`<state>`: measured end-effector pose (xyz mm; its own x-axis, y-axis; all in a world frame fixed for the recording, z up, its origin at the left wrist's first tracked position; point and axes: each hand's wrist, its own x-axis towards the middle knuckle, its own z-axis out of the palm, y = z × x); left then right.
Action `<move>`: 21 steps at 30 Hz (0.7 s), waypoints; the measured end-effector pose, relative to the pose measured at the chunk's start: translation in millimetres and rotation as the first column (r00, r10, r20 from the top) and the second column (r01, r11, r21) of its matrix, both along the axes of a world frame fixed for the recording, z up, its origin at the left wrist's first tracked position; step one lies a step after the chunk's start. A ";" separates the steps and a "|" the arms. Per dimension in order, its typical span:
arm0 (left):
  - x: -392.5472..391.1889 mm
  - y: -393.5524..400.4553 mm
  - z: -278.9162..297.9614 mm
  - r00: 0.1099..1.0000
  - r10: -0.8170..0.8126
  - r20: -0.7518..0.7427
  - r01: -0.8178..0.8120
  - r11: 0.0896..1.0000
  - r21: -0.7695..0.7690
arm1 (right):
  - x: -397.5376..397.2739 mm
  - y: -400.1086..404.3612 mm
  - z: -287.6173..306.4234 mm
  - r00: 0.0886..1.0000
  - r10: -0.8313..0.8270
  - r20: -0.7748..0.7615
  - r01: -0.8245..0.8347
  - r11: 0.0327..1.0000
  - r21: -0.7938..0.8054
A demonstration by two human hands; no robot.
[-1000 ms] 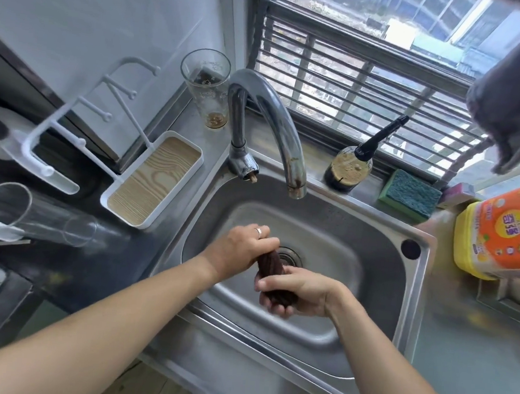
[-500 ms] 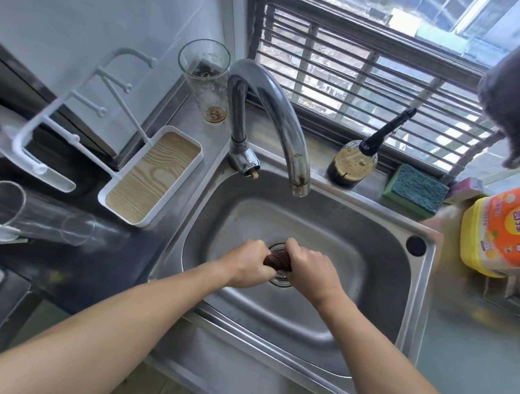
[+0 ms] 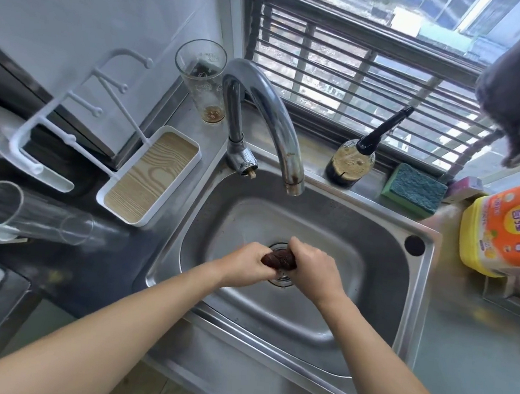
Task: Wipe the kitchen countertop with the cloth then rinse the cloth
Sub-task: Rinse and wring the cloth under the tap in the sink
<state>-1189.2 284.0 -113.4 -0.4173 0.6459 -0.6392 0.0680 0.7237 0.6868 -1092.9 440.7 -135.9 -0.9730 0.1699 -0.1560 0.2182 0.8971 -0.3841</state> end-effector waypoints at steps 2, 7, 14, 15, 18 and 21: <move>-6.8 -7.5 -9.1 0.956 -0.100 -0.277 0.084 0.994 -0.069 | 2.4 -1.5 3.7 0.997 -0.010 0.081 0.020 0.992 -0.128; -15.2 -15.7 -18.4 0.925 -0.072 -0.373 0.052 0.997 -0.063 | 10.6 0.3 0.8 0.937 -0.003 0.350 0.115 0.947 -0.299; -14.2 -15.9 -11.2 0.851 0.524 0.045 -0.525 0.851 0.024 | 17.6 -8.3 23.3 0.869 -0.226 0.441 0.495 0.365 -0.789; -12.0 -11.4 -5.4 0.767 0.628 0.134 -0.633 0.774 0.001 | 17.1 -7.9 26.6 0.872 -0.227 0.434 0.489 0.358 -0.795; -7.2 -8.6 3.0 0.529 0.756 0.385 -0.760 0.624 -0.181 | 13.0 -7.7 31.3 0.882 -0.250 0.399 0.468 0.364 -0.805; 2.0 -9.2 4.2 0.488 0.585 0.648 -0.688 0.715 -0.127 | 10.8 -12.2 30.4 0.889 -0.274 0.367 0.455 0.437 -0.776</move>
